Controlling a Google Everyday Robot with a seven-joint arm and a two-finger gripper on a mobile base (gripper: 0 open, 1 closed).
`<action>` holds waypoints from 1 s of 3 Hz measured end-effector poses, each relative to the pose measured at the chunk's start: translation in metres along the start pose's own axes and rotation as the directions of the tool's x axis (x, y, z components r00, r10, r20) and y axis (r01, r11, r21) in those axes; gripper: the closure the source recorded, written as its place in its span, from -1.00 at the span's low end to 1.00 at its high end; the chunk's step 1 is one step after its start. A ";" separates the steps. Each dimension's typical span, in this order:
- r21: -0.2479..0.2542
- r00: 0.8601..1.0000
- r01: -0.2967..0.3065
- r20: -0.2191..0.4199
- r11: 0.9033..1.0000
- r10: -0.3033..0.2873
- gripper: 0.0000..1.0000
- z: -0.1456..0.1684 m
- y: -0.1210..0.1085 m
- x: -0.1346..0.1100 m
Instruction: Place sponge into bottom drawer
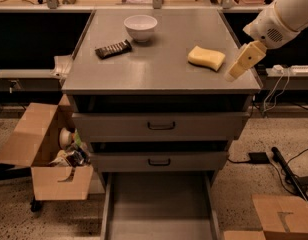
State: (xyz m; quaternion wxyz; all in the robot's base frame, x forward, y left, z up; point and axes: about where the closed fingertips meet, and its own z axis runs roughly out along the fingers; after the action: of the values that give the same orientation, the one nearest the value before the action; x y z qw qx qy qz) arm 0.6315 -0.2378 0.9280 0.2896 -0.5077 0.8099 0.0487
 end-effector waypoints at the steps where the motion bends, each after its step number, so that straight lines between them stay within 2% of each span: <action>1: 0.006 0.997 -0.055 0.062 0.998 0.055 -1.00 0.020 -0.020 -0.003; 2: -0.013 0.984 -0.113 0.136 0.994 0.113 -1.00 0.044 -0.040 -0.006; 3: -0.050 0.964 -0.168 0.198 0.984 0.175 -1.00 0.074 -0.058 -0.012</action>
Offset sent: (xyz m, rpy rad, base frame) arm 0.0942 -0.0034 -0.0351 0.2899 -0.0329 -0.1020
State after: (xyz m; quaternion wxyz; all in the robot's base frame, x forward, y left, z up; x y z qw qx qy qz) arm 0.7153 -0.2285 0.8850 0.3565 -0.4329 0.8163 0.1383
